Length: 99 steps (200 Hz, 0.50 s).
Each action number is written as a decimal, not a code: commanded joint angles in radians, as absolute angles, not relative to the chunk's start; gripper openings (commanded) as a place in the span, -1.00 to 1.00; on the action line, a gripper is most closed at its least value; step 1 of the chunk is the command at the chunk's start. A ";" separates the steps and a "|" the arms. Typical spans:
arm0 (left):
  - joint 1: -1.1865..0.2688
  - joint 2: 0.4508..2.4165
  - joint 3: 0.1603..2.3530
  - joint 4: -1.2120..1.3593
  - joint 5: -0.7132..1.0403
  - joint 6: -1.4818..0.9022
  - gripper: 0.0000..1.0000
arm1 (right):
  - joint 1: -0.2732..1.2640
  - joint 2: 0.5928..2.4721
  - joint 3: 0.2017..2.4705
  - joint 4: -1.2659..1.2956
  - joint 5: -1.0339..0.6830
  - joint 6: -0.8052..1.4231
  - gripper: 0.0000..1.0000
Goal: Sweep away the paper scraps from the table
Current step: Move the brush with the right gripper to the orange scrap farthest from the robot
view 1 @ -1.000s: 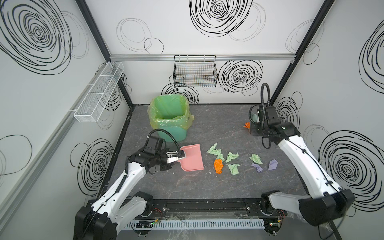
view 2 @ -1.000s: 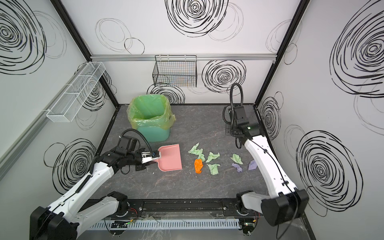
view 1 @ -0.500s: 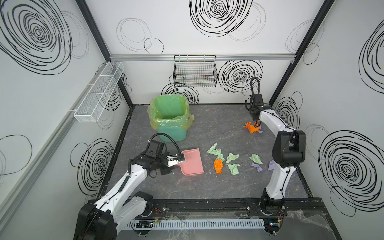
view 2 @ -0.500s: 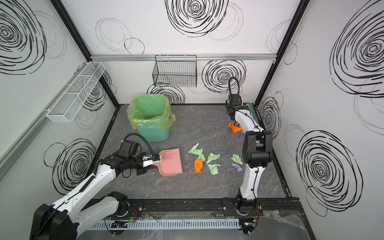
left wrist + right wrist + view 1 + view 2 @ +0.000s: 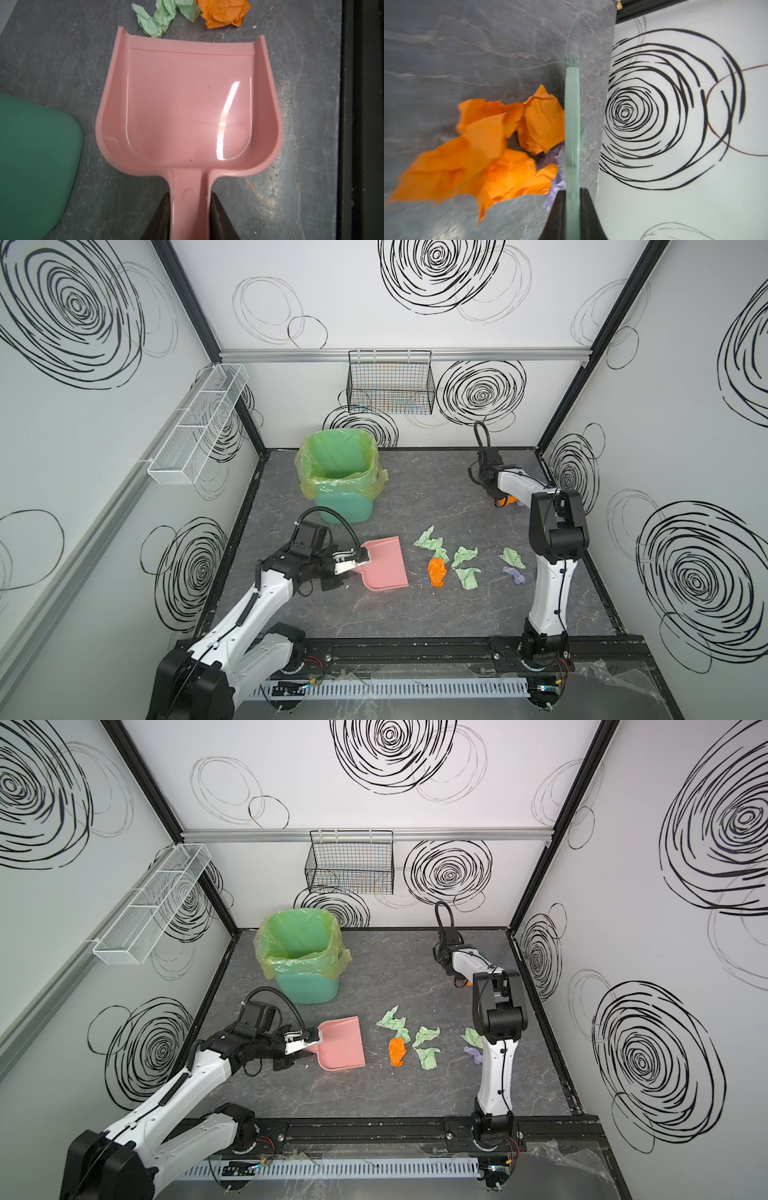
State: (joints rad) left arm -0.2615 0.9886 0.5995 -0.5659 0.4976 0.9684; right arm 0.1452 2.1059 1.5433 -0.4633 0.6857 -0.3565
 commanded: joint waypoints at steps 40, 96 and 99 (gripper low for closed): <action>-0.231 0.961 0.585 -0.555 0.537 0.998 -1.00 | 0.300 2.024 1.385 -0.578 0.685 -0.329 -1.00; -0.210 0.982 0.584 -0.546 0.545 1.007 -1.00 | 0.488 1.866 1.191 -0.678 0.659 -0.232 -1.00; -0.210 0.984 0.583 -0.544 0.544 1.006 -1.00 | 0.499 1.857 1.180 -0.683 0.657 -0.227 -1.00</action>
State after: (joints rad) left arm -0.2192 0.9741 0.5945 -0.5686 0.5095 0.9901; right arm 0.4210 1.9224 1.2549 -0.5583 0.7246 -0.2821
